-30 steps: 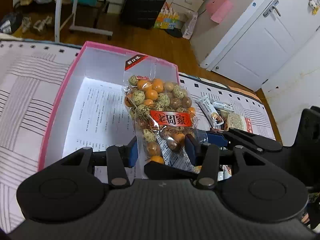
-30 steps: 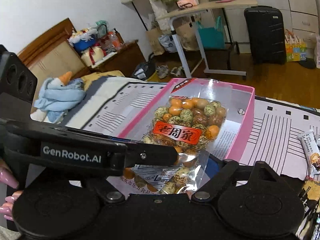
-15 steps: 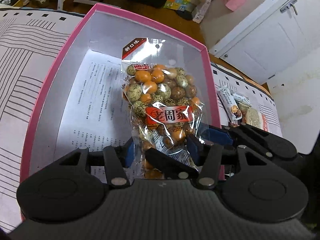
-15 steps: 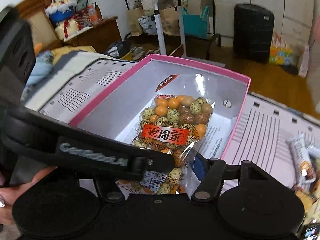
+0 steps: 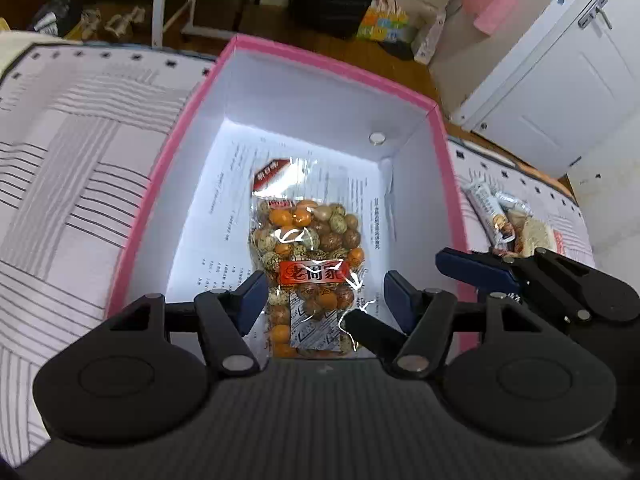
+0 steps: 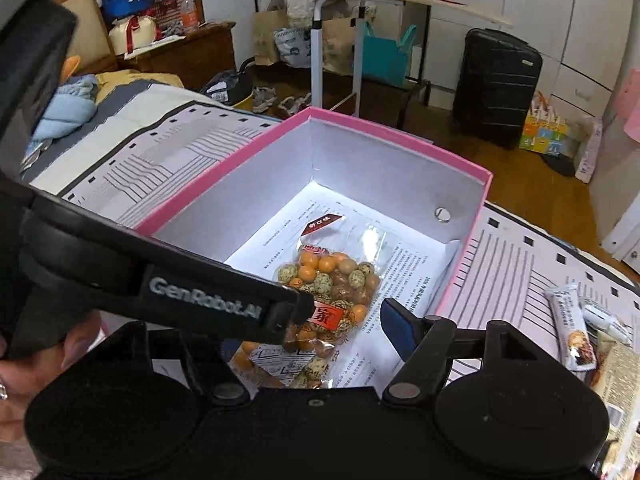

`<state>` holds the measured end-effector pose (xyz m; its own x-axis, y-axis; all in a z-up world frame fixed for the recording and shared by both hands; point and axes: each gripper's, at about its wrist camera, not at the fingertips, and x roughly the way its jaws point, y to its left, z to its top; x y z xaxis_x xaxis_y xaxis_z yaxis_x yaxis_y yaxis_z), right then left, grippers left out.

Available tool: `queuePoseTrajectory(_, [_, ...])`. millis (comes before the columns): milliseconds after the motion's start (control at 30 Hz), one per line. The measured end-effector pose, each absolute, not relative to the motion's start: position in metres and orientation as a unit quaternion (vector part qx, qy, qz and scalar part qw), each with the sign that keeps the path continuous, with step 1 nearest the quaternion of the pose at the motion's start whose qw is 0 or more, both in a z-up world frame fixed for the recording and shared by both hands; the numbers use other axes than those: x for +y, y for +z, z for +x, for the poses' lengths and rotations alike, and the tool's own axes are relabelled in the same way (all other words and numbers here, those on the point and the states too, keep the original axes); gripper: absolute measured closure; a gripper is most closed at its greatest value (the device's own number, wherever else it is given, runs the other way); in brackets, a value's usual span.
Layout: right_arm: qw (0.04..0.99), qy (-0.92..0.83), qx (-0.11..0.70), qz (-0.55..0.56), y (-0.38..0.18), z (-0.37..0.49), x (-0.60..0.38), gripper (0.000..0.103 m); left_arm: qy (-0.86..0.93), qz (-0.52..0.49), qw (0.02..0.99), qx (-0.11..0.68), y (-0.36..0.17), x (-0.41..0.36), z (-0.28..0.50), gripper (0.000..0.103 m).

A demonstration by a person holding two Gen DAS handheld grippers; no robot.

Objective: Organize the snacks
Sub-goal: 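Lower the peanut bag into the pink box and open the left tool, then grasp the black bar with the left tool while the right tool grasps the NB cracker pack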

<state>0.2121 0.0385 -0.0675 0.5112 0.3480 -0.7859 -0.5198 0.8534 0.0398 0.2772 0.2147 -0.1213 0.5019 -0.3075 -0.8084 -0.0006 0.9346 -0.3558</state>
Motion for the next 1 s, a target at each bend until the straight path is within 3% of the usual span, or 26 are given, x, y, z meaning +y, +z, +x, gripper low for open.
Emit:
queuePoseTrajectory(633, [0.879,0.245,0.394,-0.111,0.026,0.131,-0.044,0.026,-0.138,-0.052,0.909,0.390,0.017,0.159,0.160,0.038])
queuePoseTrajectory(933, [0.900,0.255,0.352,-0.032,0.049,0.102,-0.141,0.026,-0.196,-0.005,0.910,0.366,0.042,0.102,0.123,0.029])
queuePoseTrajectory(1000, [0.907,0.248,0.338,-0.037,0.043,0.098,-0.157,0.026,-0.207,-0.001,0.907,0.367,0.036,0.084,0.124,0.022])
